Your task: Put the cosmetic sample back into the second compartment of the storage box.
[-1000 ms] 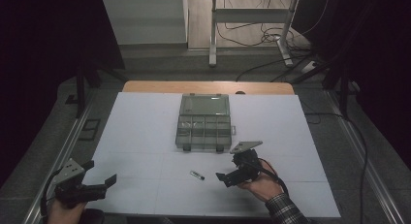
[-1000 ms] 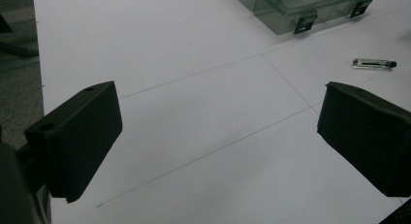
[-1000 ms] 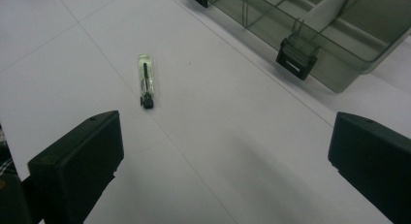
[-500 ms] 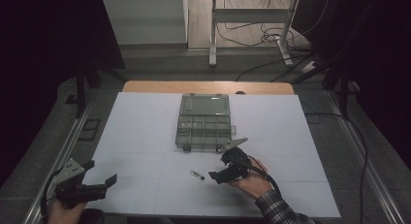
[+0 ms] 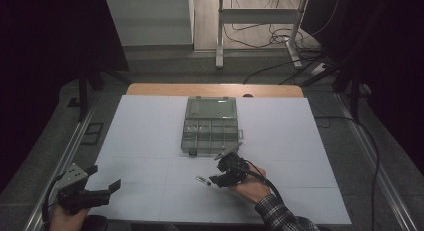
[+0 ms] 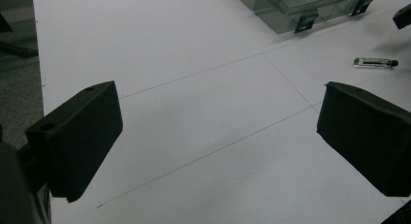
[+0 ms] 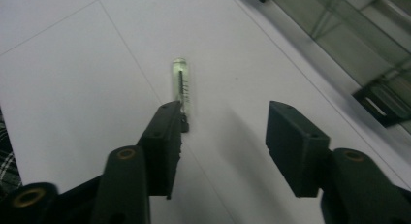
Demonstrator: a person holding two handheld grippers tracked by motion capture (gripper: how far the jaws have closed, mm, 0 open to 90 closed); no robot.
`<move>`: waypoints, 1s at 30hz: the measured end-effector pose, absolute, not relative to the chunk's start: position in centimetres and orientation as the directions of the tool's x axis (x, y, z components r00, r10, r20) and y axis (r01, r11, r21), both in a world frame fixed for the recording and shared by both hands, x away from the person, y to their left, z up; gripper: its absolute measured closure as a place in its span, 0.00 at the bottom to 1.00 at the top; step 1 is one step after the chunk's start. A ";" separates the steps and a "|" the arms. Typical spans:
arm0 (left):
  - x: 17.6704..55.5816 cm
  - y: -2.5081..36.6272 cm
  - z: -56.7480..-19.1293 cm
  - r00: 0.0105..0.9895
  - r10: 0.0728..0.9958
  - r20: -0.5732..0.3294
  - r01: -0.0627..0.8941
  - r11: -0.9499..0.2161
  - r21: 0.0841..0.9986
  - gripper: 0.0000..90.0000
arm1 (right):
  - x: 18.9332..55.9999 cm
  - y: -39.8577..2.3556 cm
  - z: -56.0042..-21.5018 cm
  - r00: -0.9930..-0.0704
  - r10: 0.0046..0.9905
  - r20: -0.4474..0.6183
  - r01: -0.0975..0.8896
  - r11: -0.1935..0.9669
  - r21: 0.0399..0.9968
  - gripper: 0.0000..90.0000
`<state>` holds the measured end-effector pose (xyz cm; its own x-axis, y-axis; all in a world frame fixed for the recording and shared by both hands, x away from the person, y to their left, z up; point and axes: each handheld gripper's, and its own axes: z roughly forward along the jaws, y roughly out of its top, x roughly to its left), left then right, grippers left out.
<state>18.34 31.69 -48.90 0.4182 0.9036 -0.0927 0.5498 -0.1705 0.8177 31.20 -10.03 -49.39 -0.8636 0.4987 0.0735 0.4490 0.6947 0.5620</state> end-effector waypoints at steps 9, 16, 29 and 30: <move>18.4 31.7 -48.9 0.422 0.902 -0.095 0.550 -0.171 0.818 0.03 | 31.5 -8.2 -50.1 -0.871 0.476 0.124 0.458 0.696 0.553 0.72; 18.4 31.7 -48.9 0.424 0.900 -0.095 0.549 -0.172 0.818 0.03 | 31.2 -6.6 -51.0 -0.888 0.449 0.098 0.428 0.730 0.532 0.81; 18.4 31.7 -48.9 0.428 0.898 -0.099 0.547 -0.170 0.820 0.03 | 31.0 -6.0 -51.3 -0.894 0.447 0.047 0.402 0.749 0.527 0.90; 18.4 31.7 -48.9 0.428 0.898 -0.100 0.547 -0.170 0.820 0.03 | 31.1 -6.1 -51.2 -0.893 0.448 0.047 0.403 0.747 0.529 0.90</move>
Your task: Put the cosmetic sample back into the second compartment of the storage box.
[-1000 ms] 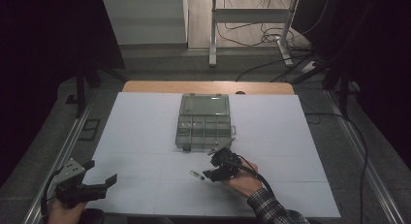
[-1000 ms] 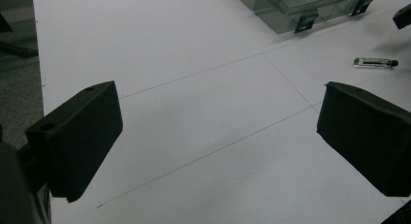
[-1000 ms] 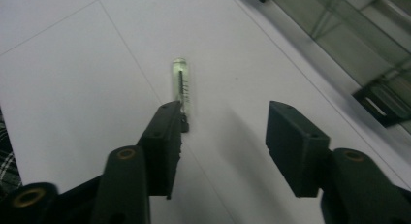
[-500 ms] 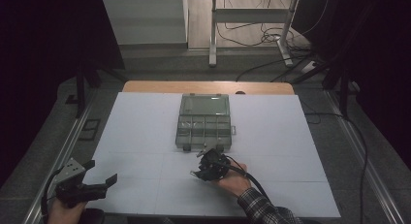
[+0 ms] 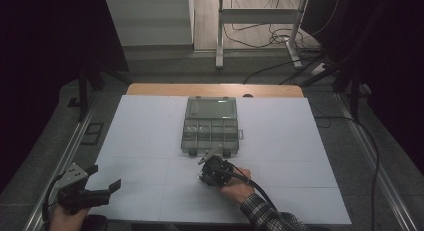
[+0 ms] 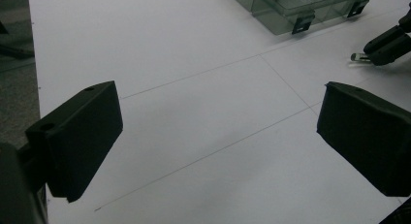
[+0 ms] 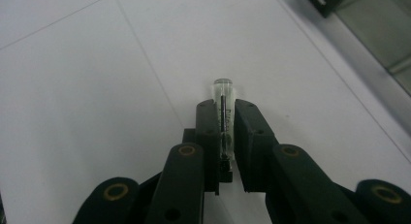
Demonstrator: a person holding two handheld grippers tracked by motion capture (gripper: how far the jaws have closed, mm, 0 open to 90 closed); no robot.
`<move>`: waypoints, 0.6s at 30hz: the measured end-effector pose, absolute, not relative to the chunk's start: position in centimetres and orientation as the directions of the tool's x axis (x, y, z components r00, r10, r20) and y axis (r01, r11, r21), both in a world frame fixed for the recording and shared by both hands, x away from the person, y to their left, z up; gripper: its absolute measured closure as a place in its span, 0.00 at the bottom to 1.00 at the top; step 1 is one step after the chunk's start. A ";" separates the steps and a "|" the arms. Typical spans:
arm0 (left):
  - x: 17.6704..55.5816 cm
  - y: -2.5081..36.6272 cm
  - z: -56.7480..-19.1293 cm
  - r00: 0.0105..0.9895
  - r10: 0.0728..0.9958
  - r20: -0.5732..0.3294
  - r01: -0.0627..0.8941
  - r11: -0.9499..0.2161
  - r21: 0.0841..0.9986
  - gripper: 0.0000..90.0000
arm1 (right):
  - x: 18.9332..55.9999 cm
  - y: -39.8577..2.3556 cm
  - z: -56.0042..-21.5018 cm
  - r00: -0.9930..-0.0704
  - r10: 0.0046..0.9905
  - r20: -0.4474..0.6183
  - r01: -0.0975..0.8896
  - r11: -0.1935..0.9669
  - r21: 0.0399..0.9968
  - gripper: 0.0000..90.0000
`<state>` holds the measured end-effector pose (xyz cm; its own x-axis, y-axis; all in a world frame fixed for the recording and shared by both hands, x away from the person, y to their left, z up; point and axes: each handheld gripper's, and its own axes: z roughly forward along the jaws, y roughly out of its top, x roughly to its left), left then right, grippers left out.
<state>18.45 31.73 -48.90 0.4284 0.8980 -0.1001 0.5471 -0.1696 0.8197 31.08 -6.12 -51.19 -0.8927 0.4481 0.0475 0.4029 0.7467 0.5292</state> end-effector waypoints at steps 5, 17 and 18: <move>18.5 31.7 -48.9 0.429 0.898 -0.102 0.547 -0.169 0.820 0.03 | 31.2 -6.4 -50.9 -0.893 0.447 0.051 0.399 0.737 0.546 0.90; 18.5 31.7 -48.9 0.432 0.896 -0.101 0.547 -0.171 0.820 0.03 | 31.6 -7.2 -49.6 -0.884 0.465 0.041 0.398 0.705 0.588 0.90; 18.5 31.7 -48.9 0.431 0.897 -0.101 0.547 -0.171 0.819 0.03 | 31.7 -7.3 -49.5 -0.884 0.466 0.040 0.399 0.706 0.585 0.90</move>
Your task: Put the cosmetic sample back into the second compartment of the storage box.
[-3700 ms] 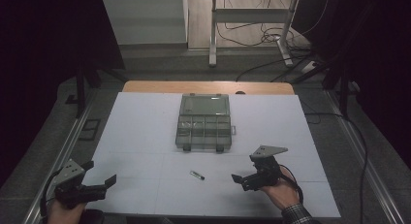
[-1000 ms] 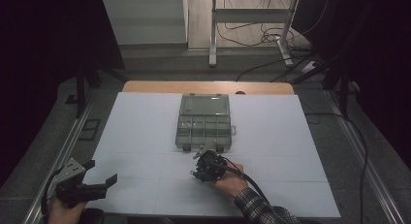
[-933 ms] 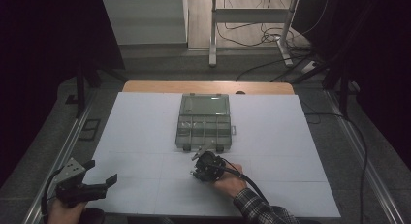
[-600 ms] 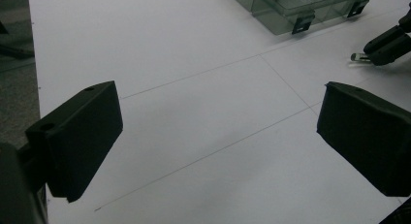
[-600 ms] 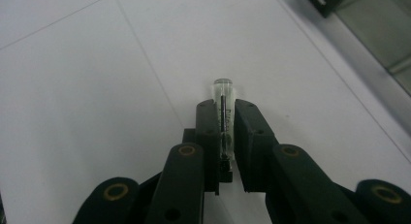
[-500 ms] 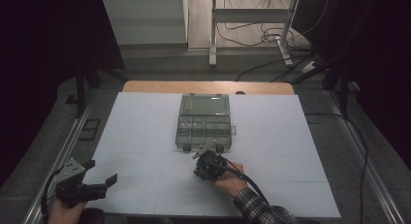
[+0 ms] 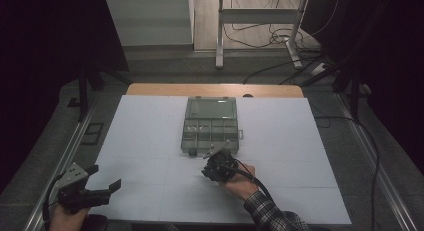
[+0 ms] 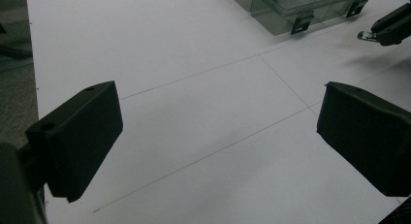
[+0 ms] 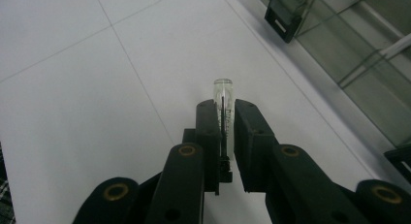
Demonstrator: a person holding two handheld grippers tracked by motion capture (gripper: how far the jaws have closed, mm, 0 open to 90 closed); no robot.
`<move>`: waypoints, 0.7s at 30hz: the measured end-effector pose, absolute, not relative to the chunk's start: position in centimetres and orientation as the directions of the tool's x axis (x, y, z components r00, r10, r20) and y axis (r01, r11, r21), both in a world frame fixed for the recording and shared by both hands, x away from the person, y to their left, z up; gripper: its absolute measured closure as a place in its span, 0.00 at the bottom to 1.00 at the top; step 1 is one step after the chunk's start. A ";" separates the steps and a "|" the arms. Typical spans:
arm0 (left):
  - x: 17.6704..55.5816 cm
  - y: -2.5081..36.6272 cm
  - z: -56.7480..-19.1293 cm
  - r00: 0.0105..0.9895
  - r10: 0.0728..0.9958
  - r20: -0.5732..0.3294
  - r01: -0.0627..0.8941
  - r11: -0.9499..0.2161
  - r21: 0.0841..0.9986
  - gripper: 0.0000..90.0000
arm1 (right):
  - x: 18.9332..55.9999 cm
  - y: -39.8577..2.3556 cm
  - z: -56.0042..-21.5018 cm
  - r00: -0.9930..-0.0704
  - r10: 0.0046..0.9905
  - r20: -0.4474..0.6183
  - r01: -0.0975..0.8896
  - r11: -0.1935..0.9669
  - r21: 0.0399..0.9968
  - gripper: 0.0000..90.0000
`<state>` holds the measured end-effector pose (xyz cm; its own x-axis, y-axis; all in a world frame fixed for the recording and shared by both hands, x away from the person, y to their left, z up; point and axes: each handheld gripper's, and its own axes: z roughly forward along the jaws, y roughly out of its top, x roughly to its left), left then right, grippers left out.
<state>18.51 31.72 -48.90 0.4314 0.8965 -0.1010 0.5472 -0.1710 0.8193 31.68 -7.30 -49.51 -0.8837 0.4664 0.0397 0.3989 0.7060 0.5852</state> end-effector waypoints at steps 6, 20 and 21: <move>18.5 31.7 -48.9 0.432 0.896 -0.100 0.548 -0.172 0.819 0.03 | 32.1 -7.6 -49.0 -0.876 0.480 0.056 0.411 0.680 0.607 0.90; 18.6 31.6 -48.9 0.433 0.896 -0.096 0.549 -0.177 0.817 0.03 | 33.1 -8.2 -48.6 -0.862 0.502 0.068 0.427 0.648 0.631 0.90; 18.6 31.6 -48.9 0.433 0.897 -0.095 0.549 -0.178 0.817 0.03 | 33.3 -8.3 -48.5 -0.863 0.501 0.068 0.425 0.646 0.634 0.90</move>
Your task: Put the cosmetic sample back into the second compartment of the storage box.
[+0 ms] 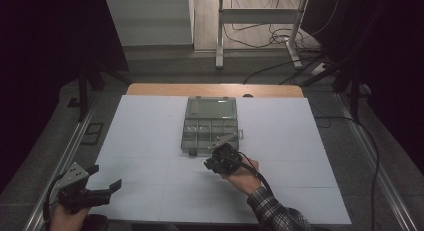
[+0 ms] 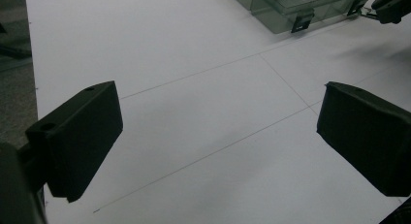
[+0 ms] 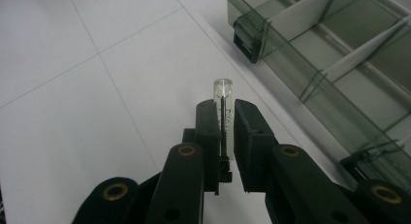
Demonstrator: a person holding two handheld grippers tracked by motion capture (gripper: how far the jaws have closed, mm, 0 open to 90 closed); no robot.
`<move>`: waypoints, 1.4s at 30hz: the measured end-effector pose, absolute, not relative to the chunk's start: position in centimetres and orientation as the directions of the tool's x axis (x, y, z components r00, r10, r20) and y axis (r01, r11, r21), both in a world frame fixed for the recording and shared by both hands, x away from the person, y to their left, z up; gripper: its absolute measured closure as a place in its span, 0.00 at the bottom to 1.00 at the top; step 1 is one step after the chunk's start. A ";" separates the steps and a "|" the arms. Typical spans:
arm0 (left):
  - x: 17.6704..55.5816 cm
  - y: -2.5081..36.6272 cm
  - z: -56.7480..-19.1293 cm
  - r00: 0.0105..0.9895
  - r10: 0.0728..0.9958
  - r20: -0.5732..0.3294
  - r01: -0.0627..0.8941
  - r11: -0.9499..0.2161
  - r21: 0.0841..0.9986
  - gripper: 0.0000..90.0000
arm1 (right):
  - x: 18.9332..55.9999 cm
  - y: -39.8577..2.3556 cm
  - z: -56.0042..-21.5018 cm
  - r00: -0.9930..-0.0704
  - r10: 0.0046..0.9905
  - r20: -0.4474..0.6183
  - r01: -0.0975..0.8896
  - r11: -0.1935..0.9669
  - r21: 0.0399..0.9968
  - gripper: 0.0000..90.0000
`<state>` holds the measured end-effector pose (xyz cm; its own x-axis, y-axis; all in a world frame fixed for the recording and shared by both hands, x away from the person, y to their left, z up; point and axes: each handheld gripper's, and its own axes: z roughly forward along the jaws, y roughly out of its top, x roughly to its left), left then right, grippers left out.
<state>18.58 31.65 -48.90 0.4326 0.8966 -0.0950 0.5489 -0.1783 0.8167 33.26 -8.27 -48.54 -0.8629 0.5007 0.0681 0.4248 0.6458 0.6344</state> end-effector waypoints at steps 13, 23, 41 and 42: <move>18.6 31.6 -48.9 0.432 0.897 -0.096 0.549 -0.178 0.816 0.03 | 35.0 -8.2 -47.8 -0.842 0.534 0.070 0.443 0.613 0.654 0.90; 18.7 31.6 -48.9 0.432 0.896 -0.100 0.551 -0.175 0.816 0.03 | 36.3 -8.0 -47.5 -0.833 0.550 0.064 0.448 0.601 0.662 0.90; 18.7 31.7 -48.9 0.432 0.896 -0.106 0.552 -0.169 0.816 0.03 | 39.0 -7.7 -47.1 -0.811 0.582 0.057 0.461 0.576 0.676 0.90; 18.8 31.7 -48.9 0.432 0.896 -0.106 0.552 -0.170 0.816 0.03 | 39.2 -7.7 -47.1 -0.809 0.585 0.057 0.462 0.574 0.677 0.90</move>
<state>18.77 31.69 -48.93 0.4320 0.8957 -0.1059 0.5523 -0.1698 0.8162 39.22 -7.67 -47.10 -0.8093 0.5846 0.0567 0.4617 0.5736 0.6766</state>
